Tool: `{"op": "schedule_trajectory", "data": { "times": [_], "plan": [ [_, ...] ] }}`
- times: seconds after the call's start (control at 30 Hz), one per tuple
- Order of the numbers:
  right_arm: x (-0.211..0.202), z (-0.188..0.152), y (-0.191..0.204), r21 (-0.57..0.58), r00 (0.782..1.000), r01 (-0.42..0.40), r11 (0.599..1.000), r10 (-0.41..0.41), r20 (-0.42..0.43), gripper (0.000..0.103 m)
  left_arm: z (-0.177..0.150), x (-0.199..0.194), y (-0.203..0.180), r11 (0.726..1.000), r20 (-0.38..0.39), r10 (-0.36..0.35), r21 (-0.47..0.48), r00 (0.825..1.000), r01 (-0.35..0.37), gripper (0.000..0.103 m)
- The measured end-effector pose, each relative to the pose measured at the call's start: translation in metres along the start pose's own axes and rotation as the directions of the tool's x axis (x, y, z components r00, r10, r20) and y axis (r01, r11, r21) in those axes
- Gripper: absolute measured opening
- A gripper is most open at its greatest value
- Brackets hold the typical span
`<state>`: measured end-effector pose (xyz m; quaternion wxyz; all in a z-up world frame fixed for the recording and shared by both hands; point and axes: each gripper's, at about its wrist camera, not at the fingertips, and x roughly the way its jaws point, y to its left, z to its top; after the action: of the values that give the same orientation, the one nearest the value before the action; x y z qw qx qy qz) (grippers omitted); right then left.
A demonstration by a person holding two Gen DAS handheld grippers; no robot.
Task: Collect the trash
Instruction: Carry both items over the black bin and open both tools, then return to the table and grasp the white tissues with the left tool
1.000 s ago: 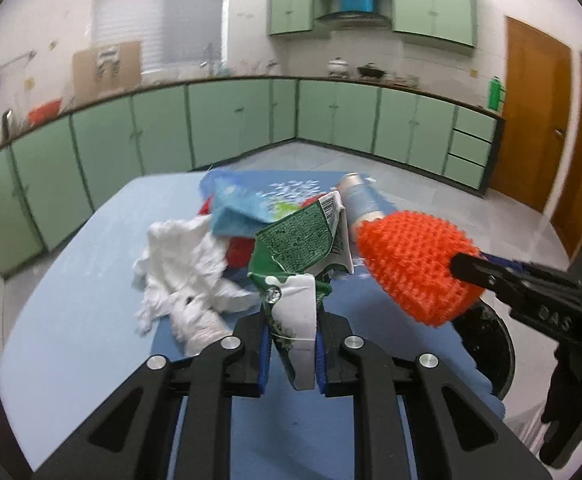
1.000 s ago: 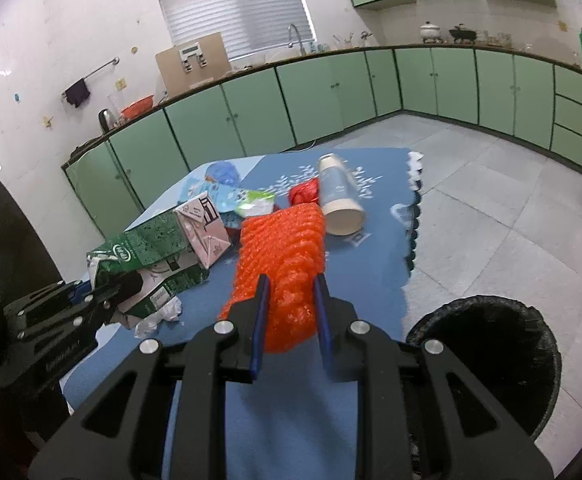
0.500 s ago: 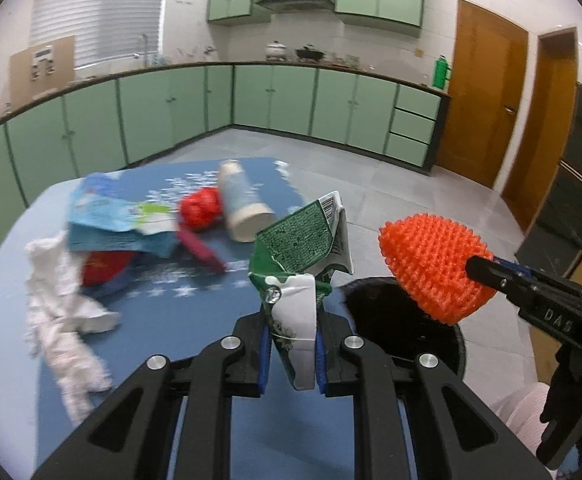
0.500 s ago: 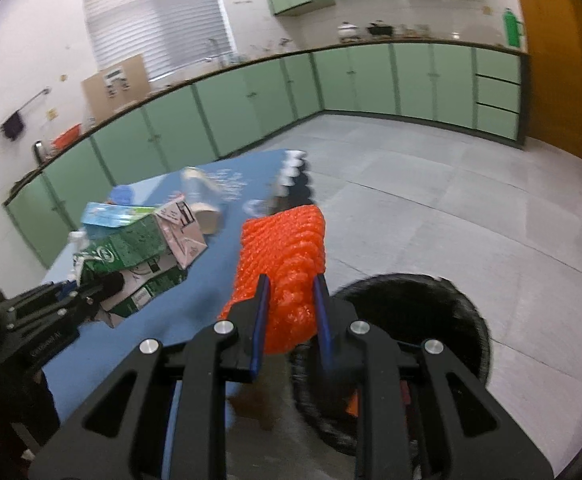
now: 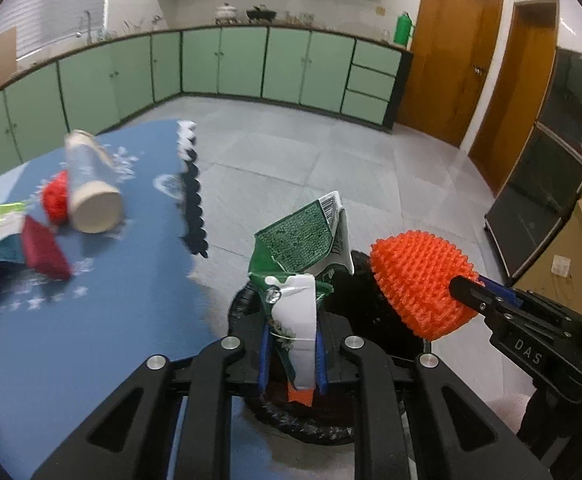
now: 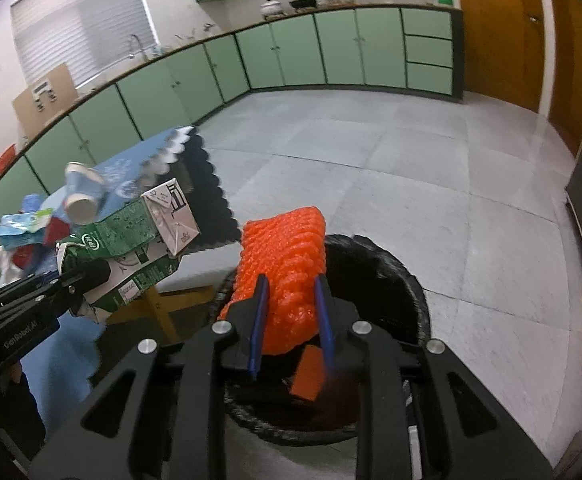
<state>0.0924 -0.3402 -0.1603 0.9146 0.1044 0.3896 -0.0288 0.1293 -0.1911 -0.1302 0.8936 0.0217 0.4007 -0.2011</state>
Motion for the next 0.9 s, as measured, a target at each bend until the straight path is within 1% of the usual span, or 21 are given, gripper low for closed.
{"op": "schedule_trajectory", "data": {
  "times": [0.03,0.1,0.17,0.23,0.27,0.3,0.33,0.37,0.43,0.47,0.53,0.63,0.7,0.77,0.8,0.9],
  "plan": [
    [0.002,0.002,-0.002,0.005,1.0,0.008,1.0,-0.008,-0.006,0.026,0.001,0.008,-0.003,1.0,-0.02,-0.016,0.003,1.0,0.016,0.022],
    [0.006,0.001,-0.007,0.019,1.0,0.026,0.999,-0.025,-0.012,0.034,0.003,0.02,-0.006,1.0,-0.042,-0.024,0.011,0.999,0.025,0.045],
    [0.008,-0.002,-0.015,0.036,0.999,0.041,0.998,-0.04,-0.012,0.044,0.004,0.023,-0.007,0.999,-0.04,-0.029,0.016,0.999,0.03,0.048],
    [0.009,-0.002,-0.017,0.049,0.999,0.051,0.998,-0.051,-0.008,0.048,0.006,0.021,-0.005,0.999,-0.036,-0.038,0.011,0.999,0.039,0.049],
    [0.008,-0.001,-0.016,0.049,0.998,0.055,0.997,-0.055,-0.005,0.056,0.007,0.019,-0.002,0.999,-0.029,-0.037,0.006,0.999,0.038,0.05],
    [0.007,0.0,-0.013,0.047,0.998,0.065,0.997,-0.065,0.001,0.062,0.008,0.016,0.001,0.999,-0.019,-0.034,0.0,0.999,0.034,0.052],
    [0.005,0.002,-0.01,0.043,0.997,0.07,0.997,-0.07,0.011,0.071,0.01,0.009,0.007,1.0,-0.001,-0.024,-0.007,1.0,0.024,0.053],
    [0.003,0.004,-0.006,0.037,0.997,0.069,0.997,-0.07,0.021,0.076,0.011,0.003,0.012,1.0,0.015,-0.014,-0.012,1.0,0.014,0.055],
    [-0.001,0.01,0.009,0.016,0.997,0.057,0.998,-0.058,0.043,0.08,0.013,-0.013,0.027,1.0,0.057,0.021,-0.023,0.998,-0.02,0.059],
    [-0.004,0.014,0.019,0.0,0.998,0.039,0.999,-0.039,0.057,0.08,0.013,-0.021,0.035,0.999,0.073,0.039,-0.03,0.997,-0.037,0.061],
    [-0.008,0.022,0.041,-0.03,0.997,0.001,1.0,0.001,0.082,0.08,0.012,-0.037,0.055,0.995,0.102,0.085,-0.052,0.991,-0.08,0.062],
    [-0.012,0.032,0.082,-0.084,0.99,-0.068,0.994,0.077,0.114,0.081,0.009,-0.059,0.087,0.983,0.134,0.17,-0.093,0.976,-0.159,0.063],
    [-0.011,0.039,0.114,-0.129,0.983,-0.117,0.985,0.133,0.129,0.081,0.005,-0.074,0.107,0.97,0.154,0.229,-0.116,0.961,-0.213,0.063],
    [-0.008,0.044,0.142,-0.165,0.976,-0.153,0.974,0.175,0.13,0.081,-0.001,-0.091,0.131,0.949,0.174,0.305,-0.14,0.937,-0.283,0.063],
    [-0.007,0.046,0.156,-0.181,0.972,-0.171,0.968,0.196,0.127,0.081,-0.001,-0.095,0.136,0.943,0.176,0.323,-0.148,0.93,-0.3,0.063],
    [-0.003,0.047,0.2,-0.228,0.957,-0.237,0.944,0.267,0.11,0.08,-0.01,-0.116,0.168,0.912,0.184,0.396,-0.192,0.9,-0.362,0.063]
  ]
}}
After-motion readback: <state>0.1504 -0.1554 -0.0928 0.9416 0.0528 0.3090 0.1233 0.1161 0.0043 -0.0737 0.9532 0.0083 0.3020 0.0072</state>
